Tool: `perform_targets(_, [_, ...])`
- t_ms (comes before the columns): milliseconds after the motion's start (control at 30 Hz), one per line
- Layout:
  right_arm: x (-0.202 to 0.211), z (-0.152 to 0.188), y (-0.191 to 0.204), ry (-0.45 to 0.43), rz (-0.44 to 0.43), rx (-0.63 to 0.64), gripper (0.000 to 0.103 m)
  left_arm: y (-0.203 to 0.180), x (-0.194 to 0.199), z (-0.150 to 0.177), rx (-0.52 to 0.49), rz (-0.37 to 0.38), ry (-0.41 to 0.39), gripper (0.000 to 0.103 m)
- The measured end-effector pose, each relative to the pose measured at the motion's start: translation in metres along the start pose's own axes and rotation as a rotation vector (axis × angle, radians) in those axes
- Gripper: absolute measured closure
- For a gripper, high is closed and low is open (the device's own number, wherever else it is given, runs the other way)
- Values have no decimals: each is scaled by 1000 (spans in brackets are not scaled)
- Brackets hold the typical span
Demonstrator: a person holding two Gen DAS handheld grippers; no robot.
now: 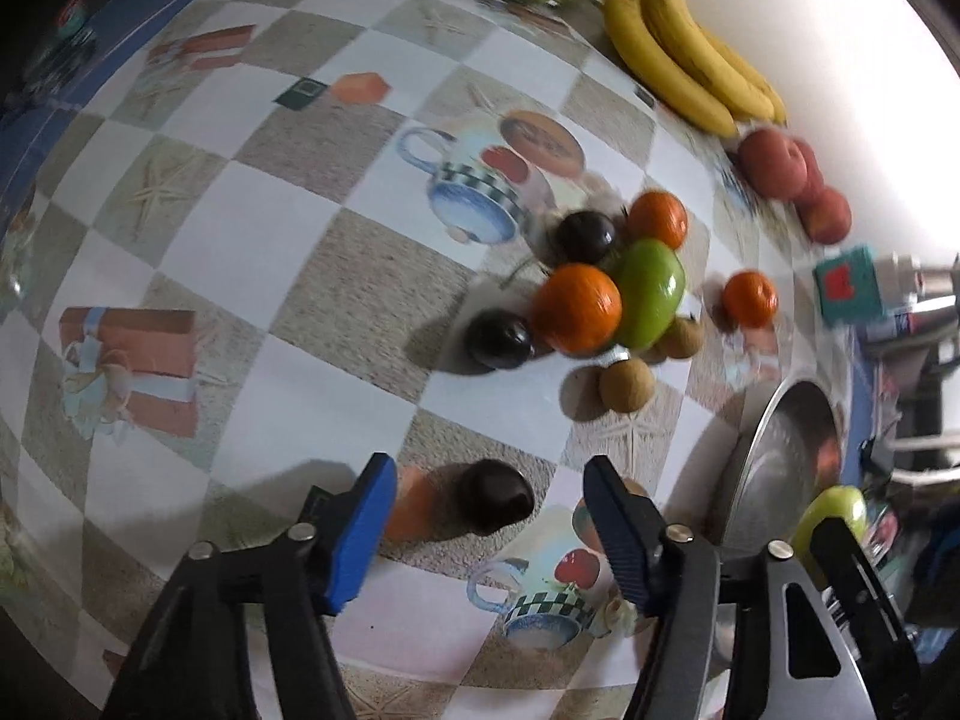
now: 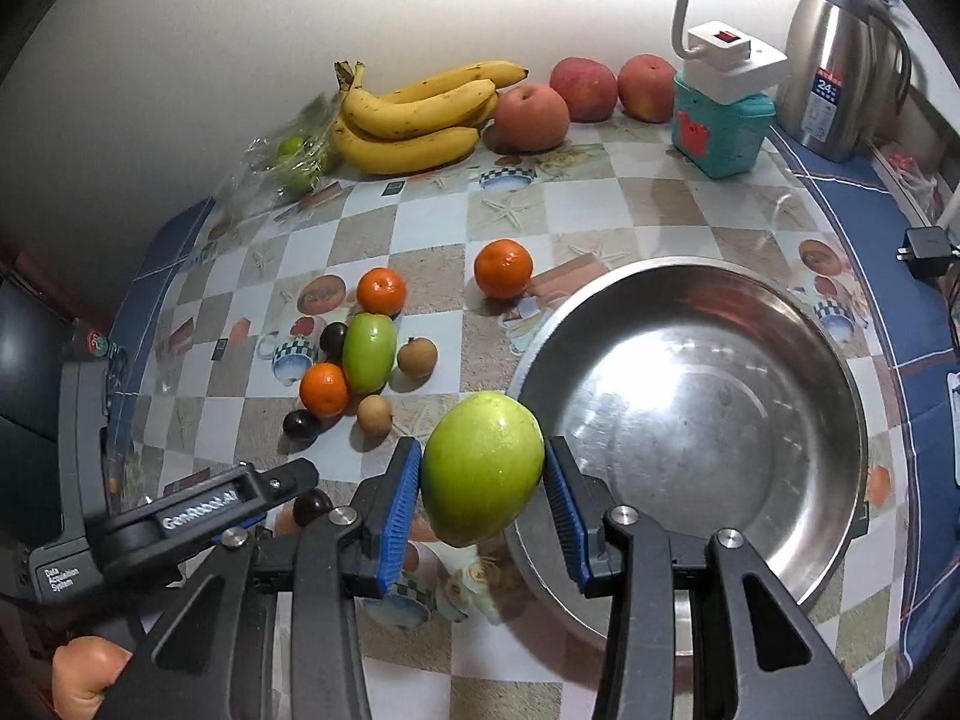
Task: Organize fruits
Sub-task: 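Grasp the dark plum with the left tool while the right tool holds the apple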
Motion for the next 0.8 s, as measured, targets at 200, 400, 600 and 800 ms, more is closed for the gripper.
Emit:
perform_targets(200, [-3,4,1,17,-26,-9,60,-17,-15,9,-65,-28,24,53])
perform_targets(400, [-3,5,3,21,-34,-12,60,-29,-19,13,-83,-31,12,55])
perform_targets(600, [-4,5,0,27,-39,-23,60,-29,-17,13,-108,-56,2,66])
perform_targets(800, [-5,6,-2,36,-48,-36,60,-25,-16,12,-101,-50,7,71])
Point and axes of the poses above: each gripper's, at about its wrist camera, not at the fingertips, and x roughly against the way its jaws point, y to its left, z to its underside, the point moved 2 cm from there along -x, roughly the way its jaws point, and after that the axes turned 15 degrees about -y, right-handed, at the moved point
